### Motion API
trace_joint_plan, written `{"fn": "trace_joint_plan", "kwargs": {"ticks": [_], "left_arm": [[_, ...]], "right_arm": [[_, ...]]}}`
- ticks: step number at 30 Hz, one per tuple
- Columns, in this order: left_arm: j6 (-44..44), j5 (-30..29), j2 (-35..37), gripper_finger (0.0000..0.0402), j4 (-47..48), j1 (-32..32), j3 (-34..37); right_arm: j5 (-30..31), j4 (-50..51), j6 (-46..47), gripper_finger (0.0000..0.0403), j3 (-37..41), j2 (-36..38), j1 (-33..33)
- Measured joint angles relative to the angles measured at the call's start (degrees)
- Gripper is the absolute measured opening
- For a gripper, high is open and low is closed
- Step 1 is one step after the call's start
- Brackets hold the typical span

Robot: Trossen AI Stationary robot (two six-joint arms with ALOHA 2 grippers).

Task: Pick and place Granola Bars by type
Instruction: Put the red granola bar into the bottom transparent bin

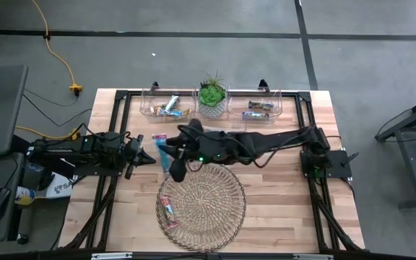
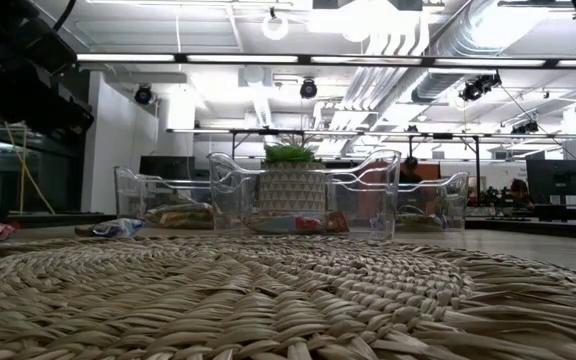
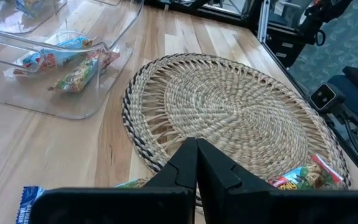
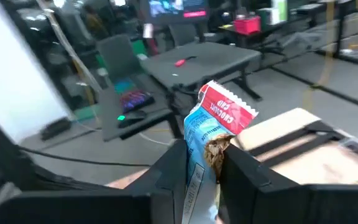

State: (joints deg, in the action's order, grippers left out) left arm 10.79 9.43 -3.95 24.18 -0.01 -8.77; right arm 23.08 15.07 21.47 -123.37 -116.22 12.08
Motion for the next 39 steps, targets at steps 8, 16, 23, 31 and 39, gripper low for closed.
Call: {"fn": "trace_joint_plan", "kwargs": {"ticks": [8,16,23,31,39], "left_arm": [[0.0,-0.1,0.0,0.0001,0.0,0.0,0.0],[0.0,0.0,0.0,0.0001,0.0,0.0,0.0],[0.0,0.0,0.0,0.0001,0.0,0.0,0.0],[0.0,0.0,0.0,0.0001,0.0,0.0,0.0],[0.0,0.0,0.0,0.0001,0.0,0.0,0.0]], "right_arm": [[6.3,13.2,0.3,0.0066,0.0,4.4,0.6],[6.4,24.9,4.0,0.0045,0.0,5.6,0.6],[5.9,42.0,9.9,0.0044,0.0,6.2,-1.8],[-0.8,46.7,3.4,0.0044,2.0,6.1,-8.2],[-11.2,46.3,-9.4,0.0044,10.2,6.1,-15.7]]}}
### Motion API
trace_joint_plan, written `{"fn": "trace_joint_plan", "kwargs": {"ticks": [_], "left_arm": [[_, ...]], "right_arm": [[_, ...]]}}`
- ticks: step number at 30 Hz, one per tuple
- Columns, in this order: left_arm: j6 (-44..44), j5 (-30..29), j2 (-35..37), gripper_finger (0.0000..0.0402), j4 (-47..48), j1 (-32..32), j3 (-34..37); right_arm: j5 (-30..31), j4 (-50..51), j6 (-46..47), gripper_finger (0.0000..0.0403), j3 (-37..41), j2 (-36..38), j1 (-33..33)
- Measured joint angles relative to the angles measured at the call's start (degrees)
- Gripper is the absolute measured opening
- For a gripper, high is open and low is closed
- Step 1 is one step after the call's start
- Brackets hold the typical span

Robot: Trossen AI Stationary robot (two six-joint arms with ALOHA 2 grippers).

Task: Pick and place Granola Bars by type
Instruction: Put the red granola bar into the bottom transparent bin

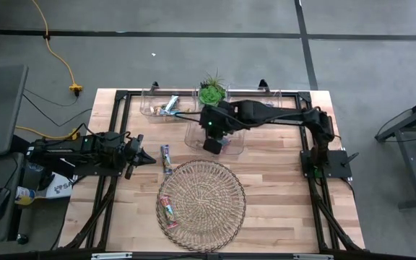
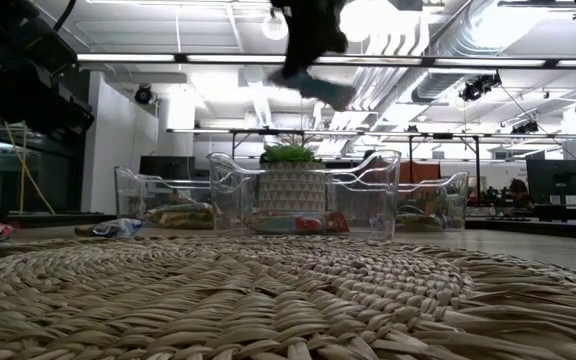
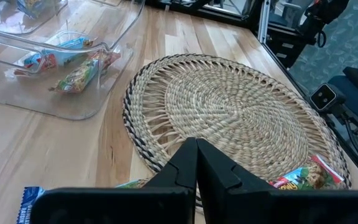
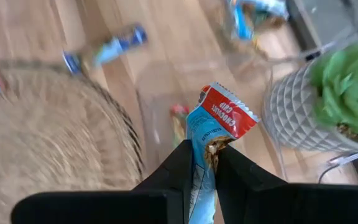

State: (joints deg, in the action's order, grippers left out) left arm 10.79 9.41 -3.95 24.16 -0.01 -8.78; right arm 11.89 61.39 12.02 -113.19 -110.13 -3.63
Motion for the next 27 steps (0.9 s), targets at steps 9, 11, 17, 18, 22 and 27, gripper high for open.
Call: {"fn": "trace_joint_plan", "kwargs": {"ticks": [9,11,17,18,22,27], "left_arm": [[0.0,0.0,0.0,0.0001,0.0,0.0,0.0],[0.0,0.0,0.0,0.0001,0.0,0.0,0.0],[0.0,0.0,0.0,0.0001,0.0,0.0,0.0],[0.0,0.0,0.0,0.0001,0.0,0.0,0.0],[0.0,0.0,0.0,0.0001,0.0,0.0,0.0],[0.0,0.0,0.0,0.0001,0.0,0.0,0.0]], "right_arm": [[-5.9,-6.7,-7.1,0.0044,11.7,0.0,-5.6],[-7.4,-10.5,-9.6,0.0044,14.2,0.0,-5.9],[-11.8,-17.6,-23.9,0.0044,20.1,0.0,-5.9],[-11.9,-18.1,-25.4,0.0044,20.8,0.0,-5.8],[-11.9,-21.7,-27.5,0.0044,24.1,0.0,-5.7],[-11.0,-26.4,-27.6,0.0044,27.8,0.0,-5.5]]}}
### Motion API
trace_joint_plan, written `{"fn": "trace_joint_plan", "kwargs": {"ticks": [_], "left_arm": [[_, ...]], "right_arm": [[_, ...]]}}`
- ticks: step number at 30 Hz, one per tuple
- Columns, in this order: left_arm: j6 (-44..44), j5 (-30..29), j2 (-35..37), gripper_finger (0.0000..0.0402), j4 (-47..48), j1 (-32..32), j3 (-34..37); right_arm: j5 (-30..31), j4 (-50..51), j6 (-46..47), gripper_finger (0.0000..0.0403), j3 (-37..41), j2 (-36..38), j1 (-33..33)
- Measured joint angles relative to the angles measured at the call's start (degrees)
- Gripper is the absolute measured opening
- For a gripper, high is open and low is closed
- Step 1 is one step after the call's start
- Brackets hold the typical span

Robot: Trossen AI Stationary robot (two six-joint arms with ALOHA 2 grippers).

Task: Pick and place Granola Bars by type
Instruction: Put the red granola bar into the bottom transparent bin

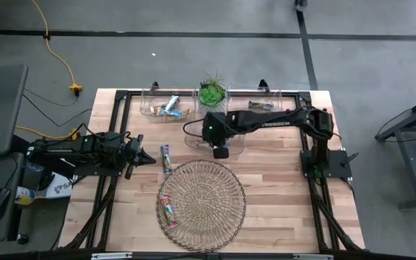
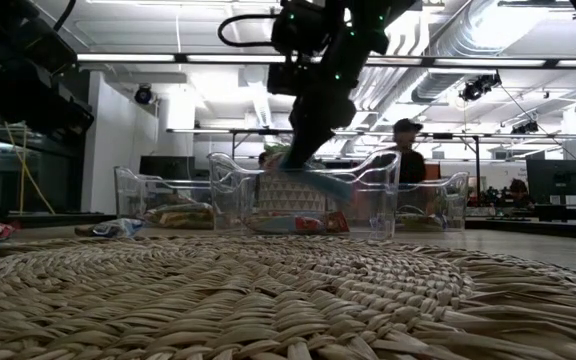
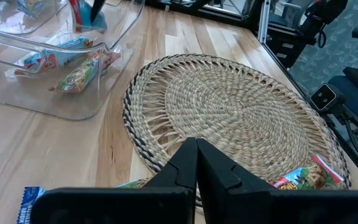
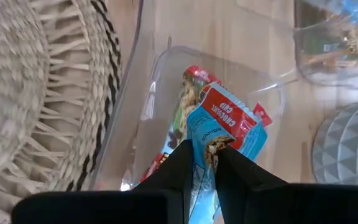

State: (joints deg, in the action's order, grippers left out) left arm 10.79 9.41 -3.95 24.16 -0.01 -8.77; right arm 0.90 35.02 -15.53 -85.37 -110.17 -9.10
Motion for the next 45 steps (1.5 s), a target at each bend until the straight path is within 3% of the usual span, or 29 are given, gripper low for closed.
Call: {"fn": "trace_joint_plan", "kwargs": {"ticks": [9,24,30,45], "left_arm": [[0.0,0.0,0.0,0.0001,0.0,0.0,0.0],[0.0,0.0,0.0,0.0001,0.0,0.0,0.0],[0.0,0.0,0.0,0.0001,0.0,0.0,0.0],[0.0,0.0,0.0,0.0001,0.0,0.0,0.0]], "right_arm": [[0.1,-6.8,-0.2,0.0049,3.4,0.0,-0.3],[-0.3,-9.1,1.7,0.0143,3.5,0.0,-0.6],[-0.3,-9.1,4.0,0.0163,-1.3,0.0,-0.6],[-6.0,-14.1,20.6,0.0168,-20.1,0.0,4.5]]}}
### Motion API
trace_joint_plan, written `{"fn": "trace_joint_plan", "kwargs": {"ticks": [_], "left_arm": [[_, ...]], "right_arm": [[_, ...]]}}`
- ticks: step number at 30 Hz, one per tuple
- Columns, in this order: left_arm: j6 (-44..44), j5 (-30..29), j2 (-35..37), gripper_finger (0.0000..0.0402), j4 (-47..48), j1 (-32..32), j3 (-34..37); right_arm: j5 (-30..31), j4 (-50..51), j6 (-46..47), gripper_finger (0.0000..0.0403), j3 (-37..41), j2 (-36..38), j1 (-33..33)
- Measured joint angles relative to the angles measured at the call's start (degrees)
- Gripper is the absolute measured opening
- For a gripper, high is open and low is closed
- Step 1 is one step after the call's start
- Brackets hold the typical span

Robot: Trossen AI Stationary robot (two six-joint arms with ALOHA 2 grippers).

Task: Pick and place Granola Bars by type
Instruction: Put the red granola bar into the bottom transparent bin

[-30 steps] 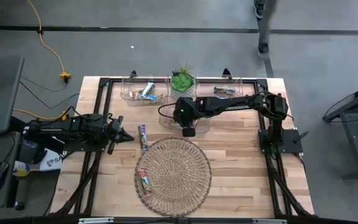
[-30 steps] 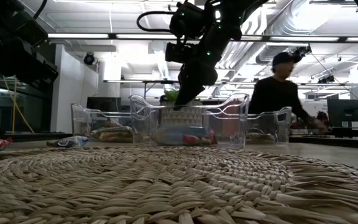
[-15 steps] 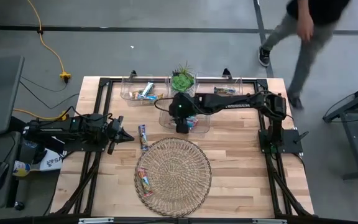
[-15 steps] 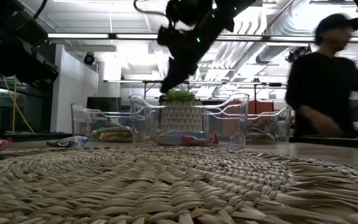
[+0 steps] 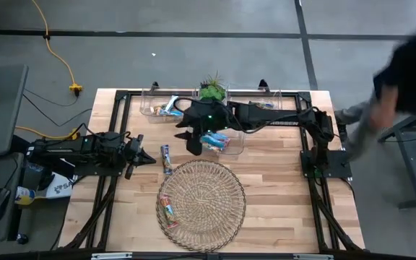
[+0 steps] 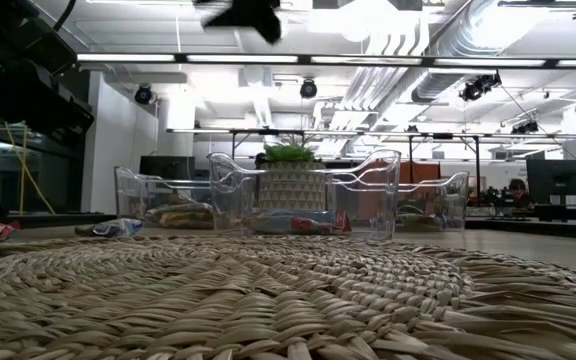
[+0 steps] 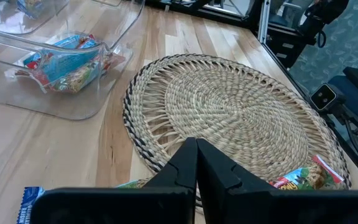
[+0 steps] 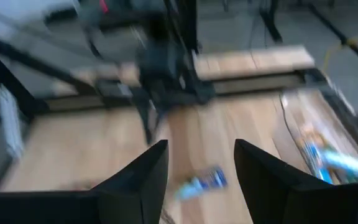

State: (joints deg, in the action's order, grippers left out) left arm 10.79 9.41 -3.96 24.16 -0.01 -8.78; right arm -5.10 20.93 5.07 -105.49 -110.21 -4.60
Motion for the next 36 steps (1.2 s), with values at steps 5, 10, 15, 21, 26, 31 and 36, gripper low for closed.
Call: {"fn": "trace_joint_plan", "kwargs": {"ticks": [5,10,15,21,26,31,36], "left_arm": [[0.0,0.0,0.0,0.0001,0.0,0.0,0.0],[0.0,0.0,0.0,0.0001,0.0,0.0,0.0],[0.0,0.0,0.0,0.0001,0.0,0.0,0.0],[0.0,0.0,0.0,0.0001,0.0,0.0,0.0],[0.0,0.0,0.0,0.0001,0.0,0.0,0.0],[0.0,0.0,0.0,0.0001,0.0,0.0,0.0],[0.0,0.0,0.0,0.0001,0.0,0.0,0.0]], "right_arm": [[0.0,-6.5,5.6,0.0167,-3.0,0.0,3.1],[-2.0,-13.1,14.0,0.0167,-3.7,0.0,6.1],[-4.6,-16.6,22.2,0.0168,-3.5,0.0,8.9],[-0.6,-19.1,25.1,0.0168,-3.4,0.0,13.2],[7.4,-21.1,23.2,0.0168,-3.4,0.0,16.5],[12.2,-25.5,23.0,0.0168,-3.4,-1.2,18.9],[13.3,-28.5,25.2,0.0168,-4.0,-4.2,20.9]]}}
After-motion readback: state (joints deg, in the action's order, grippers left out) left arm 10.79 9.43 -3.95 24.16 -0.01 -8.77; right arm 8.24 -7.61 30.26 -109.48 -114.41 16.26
